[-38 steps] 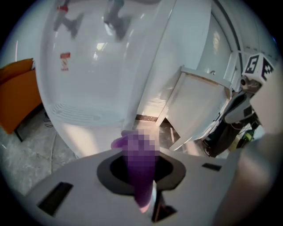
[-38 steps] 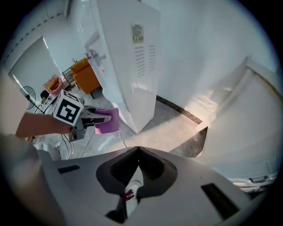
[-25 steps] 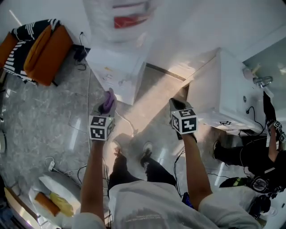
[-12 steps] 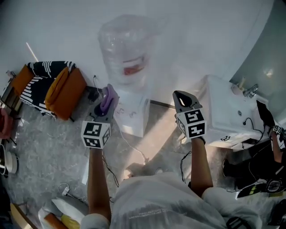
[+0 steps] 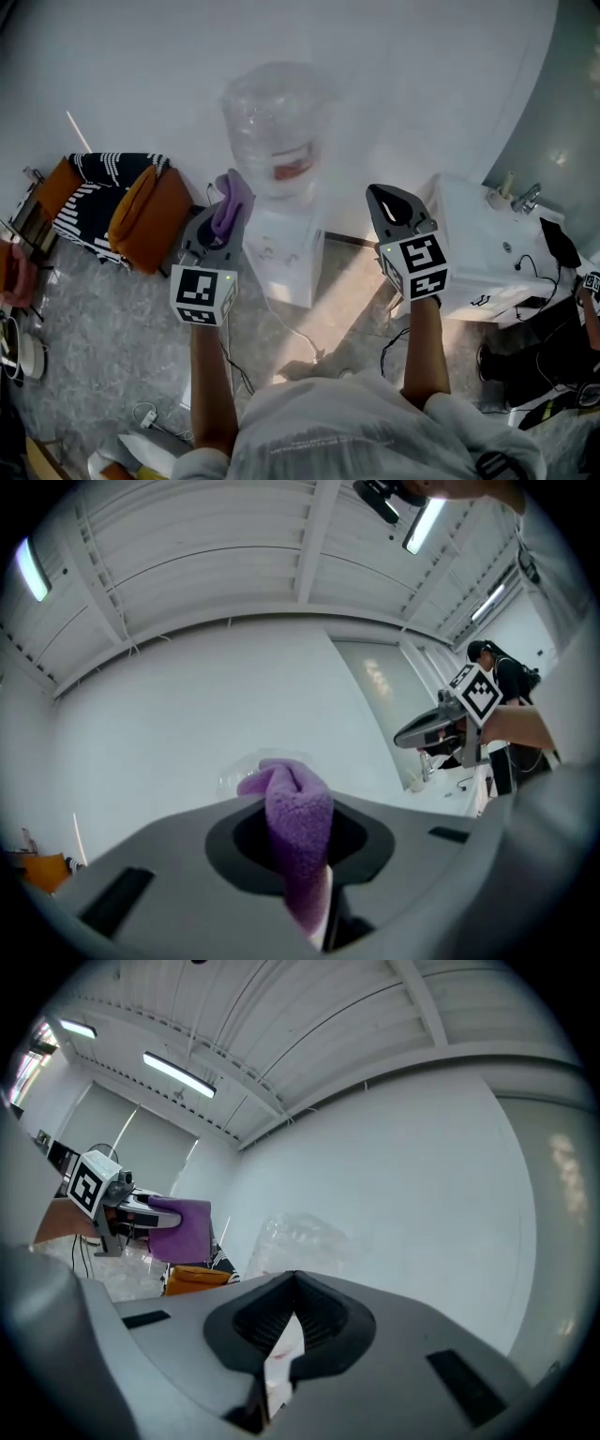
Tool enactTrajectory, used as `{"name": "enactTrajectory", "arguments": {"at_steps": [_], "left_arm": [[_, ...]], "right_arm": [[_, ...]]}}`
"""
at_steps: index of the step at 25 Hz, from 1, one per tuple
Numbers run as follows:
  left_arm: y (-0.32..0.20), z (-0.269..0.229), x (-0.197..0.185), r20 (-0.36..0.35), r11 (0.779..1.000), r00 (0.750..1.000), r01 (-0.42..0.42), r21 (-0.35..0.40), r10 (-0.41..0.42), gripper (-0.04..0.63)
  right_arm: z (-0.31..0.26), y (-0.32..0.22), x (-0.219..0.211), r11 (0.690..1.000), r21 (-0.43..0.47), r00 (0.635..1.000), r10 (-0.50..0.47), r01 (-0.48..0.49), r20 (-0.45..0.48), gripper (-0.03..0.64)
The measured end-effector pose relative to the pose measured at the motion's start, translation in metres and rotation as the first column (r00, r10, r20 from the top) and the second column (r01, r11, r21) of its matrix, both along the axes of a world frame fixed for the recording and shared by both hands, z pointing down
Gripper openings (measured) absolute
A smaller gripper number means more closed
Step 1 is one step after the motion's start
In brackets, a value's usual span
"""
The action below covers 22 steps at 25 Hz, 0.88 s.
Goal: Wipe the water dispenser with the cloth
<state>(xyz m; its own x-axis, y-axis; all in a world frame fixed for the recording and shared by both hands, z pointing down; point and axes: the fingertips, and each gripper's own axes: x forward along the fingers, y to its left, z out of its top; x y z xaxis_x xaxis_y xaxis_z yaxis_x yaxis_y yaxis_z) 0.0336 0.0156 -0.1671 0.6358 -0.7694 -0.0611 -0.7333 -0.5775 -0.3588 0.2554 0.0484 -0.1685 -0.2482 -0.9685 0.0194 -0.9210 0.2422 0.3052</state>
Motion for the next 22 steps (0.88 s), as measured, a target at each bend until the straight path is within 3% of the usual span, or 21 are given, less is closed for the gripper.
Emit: {"name": "enactTrajectory", "arguments": {"at_steps": [6,22], "left_arm": [[0.001,-0.006,-0.004,-0.012,1.0,1.0,0.007,0.018,-0.007,0.058],[-0.012,0.027,-0.017,-0.03,0.998,1.0,0.005,-0.065,-0.007,0.06]], "right_arm": [[0.003,0.003,-0.005,1.0,0.0,1.0,-0.007,0.007,-0.009,0.014],[0.023,-0.012,-0.017,0.998,-0.057,1.0,-0.017,0.016,-0.019,0.014]]}}
